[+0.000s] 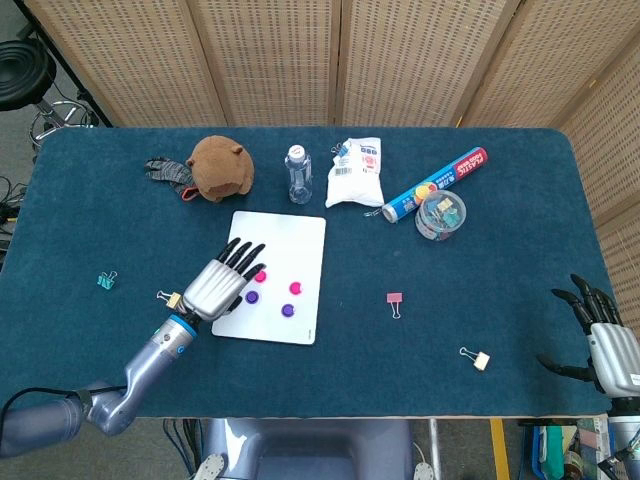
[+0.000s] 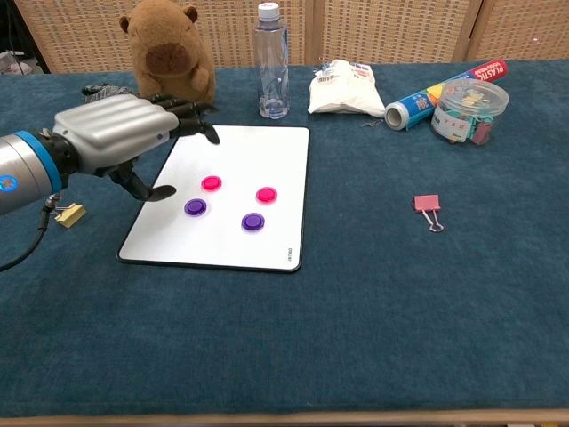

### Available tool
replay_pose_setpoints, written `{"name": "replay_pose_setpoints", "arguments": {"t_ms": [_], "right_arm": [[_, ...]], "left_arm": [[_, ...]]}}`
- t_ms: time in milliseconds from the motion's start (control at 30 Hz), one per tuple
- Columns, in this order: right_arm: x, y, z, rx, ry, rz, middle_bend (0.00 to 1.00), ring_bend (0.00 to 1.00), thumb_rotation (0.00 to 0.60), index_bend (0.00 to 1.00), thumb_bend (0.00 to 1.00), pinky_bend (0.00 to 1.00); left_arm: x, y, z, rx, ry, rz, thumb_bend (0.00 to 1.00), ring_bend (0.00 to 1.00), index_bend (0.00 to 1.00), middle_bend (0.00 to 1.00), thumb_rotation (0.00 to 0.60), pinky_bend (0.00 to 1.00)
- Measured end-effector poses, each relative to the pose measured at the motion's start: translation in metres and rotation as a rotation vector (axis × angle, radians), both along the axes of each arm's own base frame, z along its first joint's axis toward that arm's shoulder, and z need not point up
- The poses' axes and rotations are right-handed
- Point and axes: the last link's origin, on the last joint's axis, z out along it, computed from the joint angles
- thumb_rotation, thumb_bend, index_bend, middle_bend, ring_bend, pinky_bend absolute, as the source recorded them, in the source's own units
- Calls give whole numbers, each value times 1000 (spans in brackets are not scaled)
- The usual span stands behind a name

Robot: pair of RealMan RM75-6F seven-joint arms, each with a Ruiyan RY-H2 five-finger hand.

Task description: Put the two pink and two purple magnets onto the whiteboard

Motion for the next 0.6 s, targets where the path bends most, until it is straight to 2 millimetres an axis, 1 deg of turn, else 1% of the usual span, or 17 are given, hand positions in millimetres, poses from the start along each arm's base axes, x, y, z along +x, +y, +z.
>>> {"name": "replay_pose_setpoints", "arguments": {"t_ms": [33, 67, 200, 300, 400, 433, 533, 600], "right_arm": [[0, 0, 0, 0, 1, 0, 0, 0, 600, 152, 130, 0], [0, 0, 0, 1, 2, 0, 0, 0, 600, 149, 130, 0], [1, 1, -1, 9, 9, 4, 0, 0, 600, 120, 131, 0], [2, 1, -1, 18, 11, 15, 0, 0, 600, 81, 121, 0], [4, 2, -1, 19, 18, 28, 0, 0, 600, 32, 29, 0], [4, 2, -1, 19, 24, 30, 0, 0, 600, 16, 5, 0], [4, 3, -2, 17, 59, 30, 0, 0, 600, 0, 0, 0], [4, 3, -2, 14, 83, 26, 0, 0, 600, 0, 0, 0]], "left_arm": [[-2, -1, 7, 7, -10, 7, 322, 0, 9, 0, 600, 0], [-4, -2, 13, 14, -17, 13, 319, 0, 0, 0, 600, 0], [-17, -8, 42, 54, -55, 52, 304, 0, 0, 0, 600, 0], [-33, -18, 66, 94, -84, 96, 285, 0, 0, 0, 600, 0], [-53, -32, 88, 134, -112, 151, 235, 0, 0, 0, 600, 0], [-61, -38, 96, 155, -122, 171, 205, 0, 0, 0, 600, 0], [-79, -57, 114, 209, -154, 225, 133, 0, 0, 0, 600, 0], [-91, -71, 126, 250, -174, 263, 118, 0, 0, 0, 600, 0]]}}
